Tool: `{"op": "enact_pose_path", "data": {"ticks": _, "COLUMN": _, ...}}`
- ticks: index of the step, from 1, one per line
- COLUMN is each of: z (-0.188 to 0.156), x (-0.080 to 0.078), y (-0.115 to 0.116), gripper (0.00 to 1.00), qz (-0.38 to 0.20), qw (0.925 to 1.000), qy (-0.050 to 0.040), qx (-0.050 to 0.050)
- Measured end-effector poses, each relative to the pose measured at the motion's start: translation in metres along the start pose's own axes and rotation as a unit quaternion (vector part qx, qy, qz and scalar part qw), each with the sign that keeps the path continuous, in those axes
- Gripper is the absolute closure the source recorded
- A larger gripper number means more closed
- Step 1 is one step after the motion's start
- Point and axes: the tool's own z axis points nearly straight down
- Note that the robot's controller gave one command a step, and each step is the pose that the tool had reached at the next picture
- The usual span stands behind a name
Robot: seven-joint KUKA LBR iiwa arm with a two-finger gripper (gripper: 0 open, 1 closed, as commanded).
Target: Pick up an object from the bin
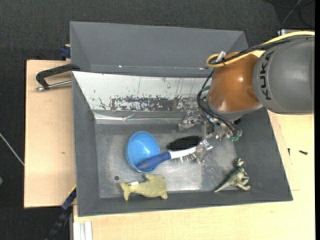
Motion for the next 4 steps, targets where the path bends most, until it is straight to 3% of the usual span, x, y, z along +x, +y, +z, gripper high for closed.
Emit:
{"op": "enact_pose_path", "data": {"ticks": 1, "z": -0.003, "x": -0.003, "y": -0.002, "gripper": 1.0, "qz": 0.001, "qw": 1.0, "qy": -0.0075, "qx": 0.003}}
{"op": "enact_pose_path", "data": {"ticks": 2, "z": -0.129, "x": -0.001, "y": -0.007, "gripper": 1.0, "qz": -0.005, "qw": 1.0, "qy": -0.0046, "qx": 0.002}}
{"op": "enact_pose_path", "data": {"ticks": 3, "z": -0.124, "x": 0.001, "y": -0.006, "gripper": 0.0, "qz": -0.005, "qw": 1.0, "qy": -0.0011, "qx": 0.0}}
{"op": "enact_pose_path", "data": {"ticks": 4, "z": -0.001, "x": -0.021, "y": 0.032, "gripper": 0.0, "qz": -0.03, "qw": 0.9995, "qy": 0.0031, "qx": -0.002}}
